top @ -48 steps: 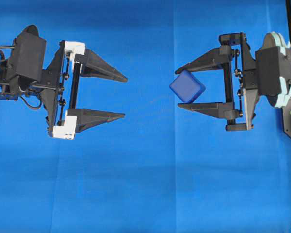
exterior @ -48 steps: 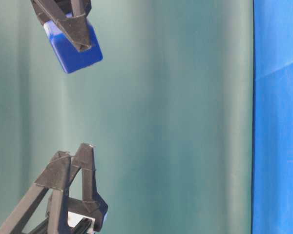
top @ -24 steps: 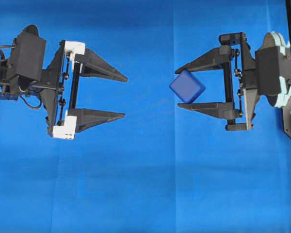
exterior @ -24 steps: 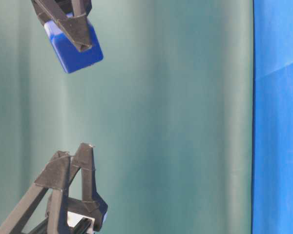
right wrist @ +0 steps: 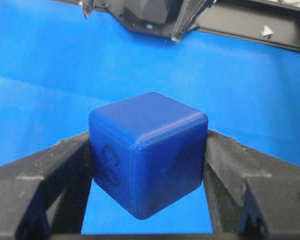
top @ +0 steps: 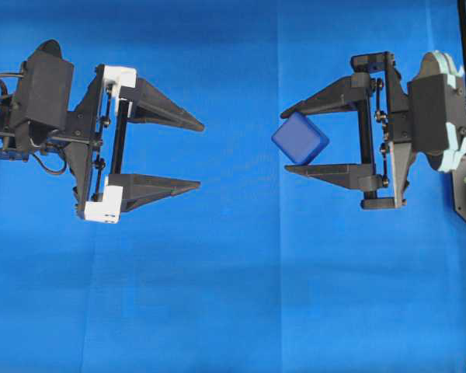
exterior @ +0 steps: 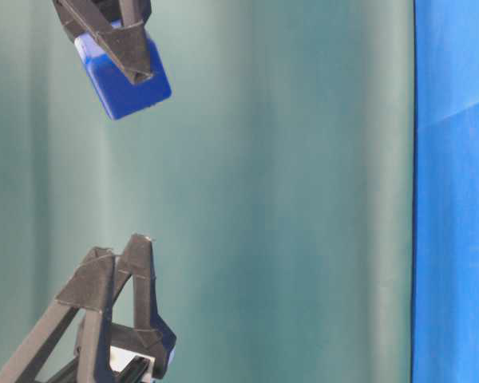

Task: Handover the blue block to the right arm after grasping it with the left arm, then place it in the designated position.
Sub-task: 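Carry the cube with the right gripper and lower it toward the table center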

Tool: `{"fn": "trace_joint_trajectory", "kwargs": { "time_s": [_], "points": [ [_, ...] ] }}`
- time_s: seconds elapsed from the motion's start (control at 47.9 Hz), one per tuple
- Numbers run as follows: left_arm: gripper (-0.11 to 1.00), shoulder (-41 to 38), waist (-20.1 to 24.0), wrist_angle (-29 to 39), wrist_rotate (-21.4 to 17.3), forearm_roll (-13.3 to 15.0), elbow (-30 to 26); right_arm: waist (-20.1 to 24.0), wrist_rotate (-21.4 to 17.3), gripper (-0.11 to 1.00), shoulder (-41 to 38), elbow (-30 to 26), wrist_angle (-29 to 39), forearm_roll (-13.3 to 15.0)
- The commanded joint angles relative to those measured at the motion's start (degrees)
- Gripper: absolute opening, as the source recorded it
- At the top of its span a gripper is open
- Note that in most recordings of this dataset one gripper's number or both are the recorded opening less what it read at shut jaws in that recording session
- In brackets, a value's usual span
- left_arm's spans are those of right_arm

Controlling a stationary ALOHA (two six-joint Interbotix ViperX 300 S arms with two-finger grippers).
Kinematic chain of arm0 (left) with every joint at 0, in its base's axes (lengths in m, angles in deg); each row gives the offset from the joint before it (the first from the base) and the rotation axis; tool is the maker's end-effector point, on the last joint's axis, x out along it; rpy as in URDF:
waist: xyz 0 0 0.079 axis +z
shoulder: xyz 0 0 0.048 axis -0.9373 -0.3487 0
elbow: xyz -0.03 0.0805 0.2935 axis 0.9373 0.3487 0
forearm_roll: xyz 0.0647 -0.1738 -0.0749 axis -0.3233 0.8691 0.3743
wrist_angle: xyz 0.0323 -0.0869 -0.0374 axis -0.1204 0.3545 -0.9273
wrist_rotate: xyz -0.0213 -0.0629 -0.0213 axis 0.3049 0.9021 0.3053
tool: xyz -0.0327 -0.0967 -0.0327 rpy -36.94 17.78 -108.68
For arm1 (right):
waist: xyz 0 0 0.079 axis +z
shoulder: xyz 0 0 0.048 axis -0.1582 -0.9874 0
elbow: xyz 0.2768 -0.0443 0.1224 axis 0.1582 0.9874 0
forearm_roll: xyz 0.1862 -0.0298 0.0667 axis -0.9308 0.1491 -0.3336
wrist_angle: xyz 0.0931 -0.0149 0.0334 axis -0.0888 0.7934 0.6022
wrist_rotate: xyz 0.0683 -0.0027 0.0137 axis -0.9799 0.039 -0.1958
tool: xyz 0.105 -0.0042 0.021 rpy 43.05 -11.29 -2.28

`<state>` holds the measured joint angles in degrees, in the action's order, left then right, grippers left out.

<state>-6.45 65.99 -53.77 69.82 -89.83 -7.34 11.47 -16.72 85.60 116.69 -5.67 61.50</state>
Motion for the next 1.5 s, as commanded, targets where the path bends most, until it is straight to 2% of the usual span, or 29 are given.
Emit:
{"fn": "trace_joint_trajectory", "kwargs": {
  "time_s": [0.0,0.292,0.709,1.481],
  "points": [
    [0.93,0.44,-0.18,-0.18,-0.09,0.00,-1.49,0.09,-0.09,0.46,0.62,-1.76,-0.09,-0.18],
    [0.93,0.44,-0.18,-0.18,-0.09,0.00,-1.58,0.26,-0.26,0.46,0.70,-1.85,2.37,-0.26],
    [0.93,0.35,-0.18,-0.18,-0.09,0.00,-1.58,2.64,-1.41,0.46,0.70,-1.85,15.56,-0.70],
    [0.93,0.44,-0.18,-0.26,-0.09,0.00,-1.58,2.72,-1.41,0.46,0.70,-2.02,16.70,-0.70]
  ]
}}
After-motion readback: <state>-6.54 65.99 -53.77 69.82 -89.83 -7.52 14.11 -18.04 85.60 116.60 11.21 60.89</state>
